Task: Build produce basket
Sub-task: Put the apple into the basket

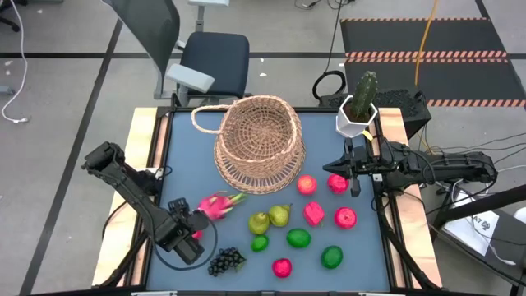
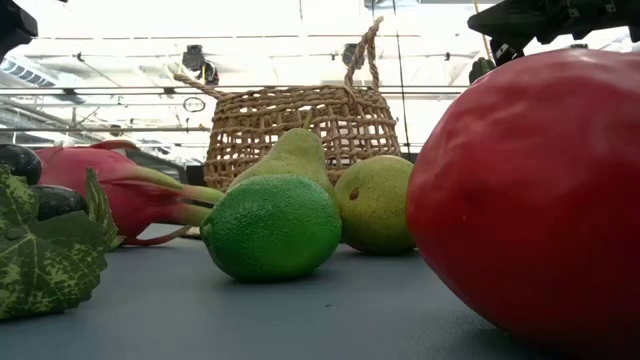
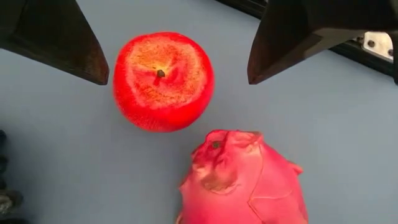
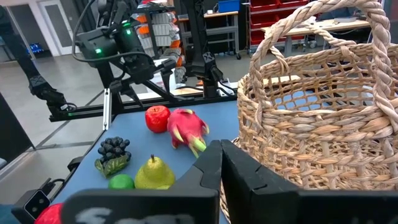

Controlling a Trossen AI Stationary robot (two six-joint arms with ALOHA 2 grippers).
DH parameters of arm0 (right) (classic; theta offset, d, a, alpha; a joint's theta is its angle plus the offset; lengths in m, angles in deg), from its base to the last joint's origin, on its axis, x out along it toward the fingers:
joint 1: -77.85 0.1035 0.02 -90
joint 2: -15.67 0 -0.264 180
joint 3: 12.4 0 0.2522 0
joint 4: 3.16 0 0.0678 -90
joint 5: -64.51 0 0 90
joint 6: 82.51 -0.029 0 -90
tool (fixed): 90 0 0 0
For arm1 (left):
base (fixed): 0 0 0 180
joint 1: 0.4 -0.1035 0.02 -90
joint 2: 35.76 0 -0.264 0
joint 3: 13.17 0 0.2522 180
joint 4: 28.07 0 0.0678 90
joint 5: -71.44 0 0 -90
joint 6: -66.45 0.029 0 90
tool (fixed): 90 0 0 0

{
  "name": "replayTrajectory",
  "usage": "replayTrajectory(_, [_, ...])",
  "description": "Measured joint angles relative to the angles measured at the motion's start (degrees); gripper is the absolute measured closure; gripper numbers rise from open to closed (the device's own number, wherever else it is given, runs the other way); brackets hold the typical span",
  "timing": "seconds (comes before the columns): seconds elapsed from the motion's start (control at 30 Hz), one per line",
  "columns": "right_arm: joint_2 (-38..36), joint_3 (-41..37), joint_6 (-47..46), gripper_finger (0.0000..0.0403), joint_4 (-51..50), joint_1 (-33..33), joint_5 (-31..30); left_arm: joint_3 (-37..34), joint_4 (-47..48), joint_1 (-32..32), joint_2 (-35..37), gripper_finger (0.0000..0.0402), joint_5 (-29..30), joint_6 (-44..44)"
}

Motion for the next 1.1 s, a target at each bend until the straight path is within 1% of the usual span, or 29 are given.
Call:
replayTrajectory(0.17, [0.00, 0.00, -0.06, 0.0403, -0.07, 0.01, 0.01, 0.00, -0.04, 0.05, 0.02, 0.0031, -0.04, -2.65])
replayTrajectory(0.43, [0.00, 0.00, 0.29, 0.0403, -0.42, 0.01, 0.02, 0.00, -0.51, 1.72, 0.02, 0.0014, 2.17, -5.06])
replayTrajectory(0.9, [0.00, 0.00, 0.31, 0.0403, -0.42, 0.00, 0.02, -0.15, 0.08, 5.96, 0.02, 0.0013, 4.78, -7.72])
replayTrajectory(1.0, [0.00, 0.00, 0.53, 0.0403, -0.42, 0.01, 0.02, -1.64, 0.02, 6.46, 0.02, 0.0013, 4.94, -7.85])
replayTrajectory(1.1, [0.00, 0.00, 0.53, 0.0403, -0.47, 0.01, 0.04, -4.70, -1.58, 7.31, 0.04, 0.0013, 4.95, -8.56])
